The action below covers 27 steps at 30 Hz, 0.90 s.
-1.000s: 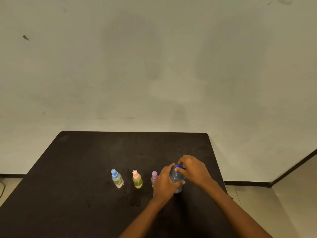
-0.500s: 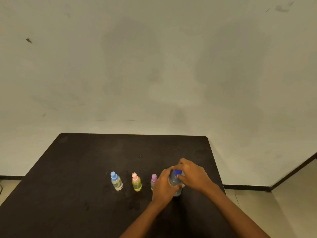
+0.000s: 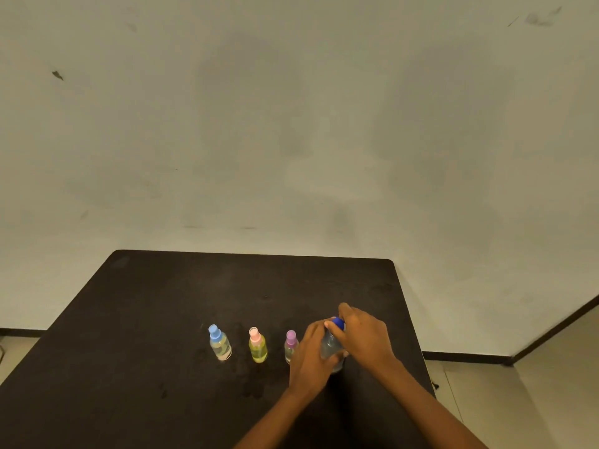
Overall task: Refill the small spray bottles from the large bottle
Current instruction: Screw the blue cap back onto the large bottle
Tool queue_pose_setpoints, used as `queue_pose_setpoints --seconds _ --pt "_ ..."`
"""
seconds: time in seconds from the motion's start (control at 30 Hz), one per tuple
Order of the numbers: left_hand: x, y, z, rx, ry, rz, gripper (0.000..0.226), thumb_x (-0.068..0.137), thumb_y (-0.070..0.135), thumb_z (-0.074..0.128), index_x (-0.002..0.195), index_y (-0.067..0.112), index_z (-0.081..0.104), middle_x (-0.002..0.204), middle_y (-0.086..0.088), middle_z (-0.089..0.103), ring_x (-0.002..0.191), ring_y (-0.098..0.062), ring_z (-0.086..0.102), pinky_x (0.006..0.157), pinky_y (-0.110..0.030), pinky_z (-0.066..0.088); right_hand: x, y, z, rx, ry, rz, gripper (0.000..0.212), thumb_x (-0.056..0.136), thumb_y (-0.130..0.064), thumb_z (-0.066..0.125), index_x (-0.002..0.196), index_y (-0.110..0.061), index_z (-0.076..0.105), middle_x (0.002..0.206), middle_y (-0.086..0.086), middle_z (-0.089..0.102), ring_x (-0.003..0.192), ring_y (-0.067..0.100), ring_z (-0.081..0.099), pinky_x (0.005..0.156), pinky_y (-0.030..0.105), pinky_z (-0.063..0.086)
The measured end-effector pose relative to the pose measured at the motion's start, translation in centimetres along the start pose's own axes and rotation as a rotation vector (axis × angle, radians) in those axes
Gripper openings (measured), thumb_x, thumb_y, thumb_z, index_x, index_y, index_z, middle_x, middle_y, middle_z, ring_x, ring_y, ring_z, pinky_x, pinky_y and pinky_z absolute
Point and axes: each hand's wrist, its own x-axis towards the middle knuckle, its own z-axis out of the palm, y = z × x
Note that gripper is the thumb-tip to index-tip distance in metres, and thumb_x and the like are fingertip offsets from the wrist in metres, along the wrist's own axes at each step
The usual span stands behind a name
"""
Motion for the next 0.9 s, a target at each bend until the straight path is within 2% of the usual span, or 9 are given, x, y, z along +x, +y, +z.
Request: queue_pose_setpoints --seconds 0.07,0.17,0.3,0.4,0.47,0.6,0.73,0.83,0.9 --pt "0.0 0.0 0.1 -0.018 -0.013 0.001 0.054 0.083 0.03 0.065 0.131 0.02 0.042 0.129 0.012 0.045 0.123 -0.007 0.043 0.1 -0.012 0.025 0.2 0.1 -0.2 0.005 -0.006 -0.015 0.036 0.089 -0.049 0.048 0.112 -0.021 0.046 0.112 -0.002 0.058 0.097 0.011 0.056 0.081 0.022 0.045" --pt "-0.1 0.1 0.2 -0.082 -0.021 -0.008 0.053 0.078 0.04 0.066 0.124 0.021 0.049 0.122 0.008 0.053 0.111 -0.003 0.052 0.101 -0.023 0.04 0.4 0.6 -1.1 0.093 -0.03 -0.059 0.045 0.089 -0.049 0.048 0.126 -0.024 0.044 0.12 -0.003 0.052 0.102 0.01 0.054 0.081 0.02 0.043" --pt "0.0 -0.3 0.7 -0.124 -0.019 -0.012 0.073 0.065 0.066 0.057 0.124 0.022 0.05 0.122 0.003 0.057 0.114 -0.007 0.053 0.104 -0.033 0.04 0.6 1.3 -2.0 0.075 -0.138 -0.174 0.036 0.091 -0.035 0.053 0.126 -0.024 0.052 0.122 -0.001 0.053 0.105 0.011 0.053 0.087 0.021 0.042" --pt "0.1 -0.3 0.8 -0.132 -0.053 -0.049 0.052 0.079 0.04 0.066 0.124 0.02 0.05 0.122 -0.001 0.058 0.115 -0.012 0.053 0.104 -0.038 0.039 0.6 1.3 -1.7 0.062 -0.121 -0.176 0.031 0.09 -0.03 0.054 0.119 -0.019 0.057 0.116 0.0 0.058 0.103 0.012 0.055 0.089 0.022 0.044" --pt "0.2 -0.2 0.7 -0.102 -0.064 -0.041 0.048 0.083 0.031 0.066 0.126 0.019 0.049 0.125 -0.001 0.056 0.117 -0.014 0.051 0.106 -0.036 0.038 0.5 1.2 -1.4 0.082 -0.085 -0.136 0.028 0.09 -0.032 0.055 0.114 -0.018 0.058 0.112 0.0 0.061 0.1 0.012 0.056 0.088 0.023 0.045" --pt "0.2 -0.5 0.5 -0.035 0.005 0.008 0.055 0.083 0.027 0.065 0.133 0.021 0.042 0.133 0.01 0.045 0.125 -0.008 0.041 0.105 -0.02 0.029 -0.1 0.8 -0.5 0.084 0.016 -0.047 0.027 0.089 -0.041 0.054 0.104 -0.019 0.055 0.103 -0.001 0.061 0.089 0.009 0.055 0.081 0.02 0.045" --pt "0.1 -0.8 0.5 0.013 0.023 0.019 0.057 0.083 0.028 0.064 0.134 0.024 0.039 0.139 0.003 0.045 0.13 -0.015 0.039 0.112 -0.038 0.029 -0.5 0.3 0.6 0.103 0.019 0.033 0.03 0.086 -0.041 0.058 0.105 -0.02 0.05 0.107 -0.001 0.059 0.095 0.009 0.056 0.086 0.022 0.046" --pt "0.1 -0.7 0.6 0.001 0.011 0.01 0.058 0.083 0.032 0.064 0.134 0.021 0.04 0.139 0.001 0.045 0.13 -0.016 0.039 0.112 -0.039 0.028 -0.3 0.5 0.5 0.115 -0.005 0.047 0.04 0.084 -0.046 0.058 0.113 -0.021 0.047 0.115 -0.002 0.057 0.1 0.01 0.056 0.087 0.024 0.046" --pt "0.0 -0.7 0.6 -0.011 0.023 0.021 0.057 0.082 0.031 0.065 0.133 0.02 0.042 0.137 0.001 0.047 0.129 -0.015 0.041 0.112 -0.038 0.028 -0.2 0.9 0.0 0.164 -0.014 0.009 0.055 0.084 -0.05 0.057 0.129 -0.022 0.041 0.125 -0.002 0.05 0.109 0.012 0.053 0.089 0.026 0.045"
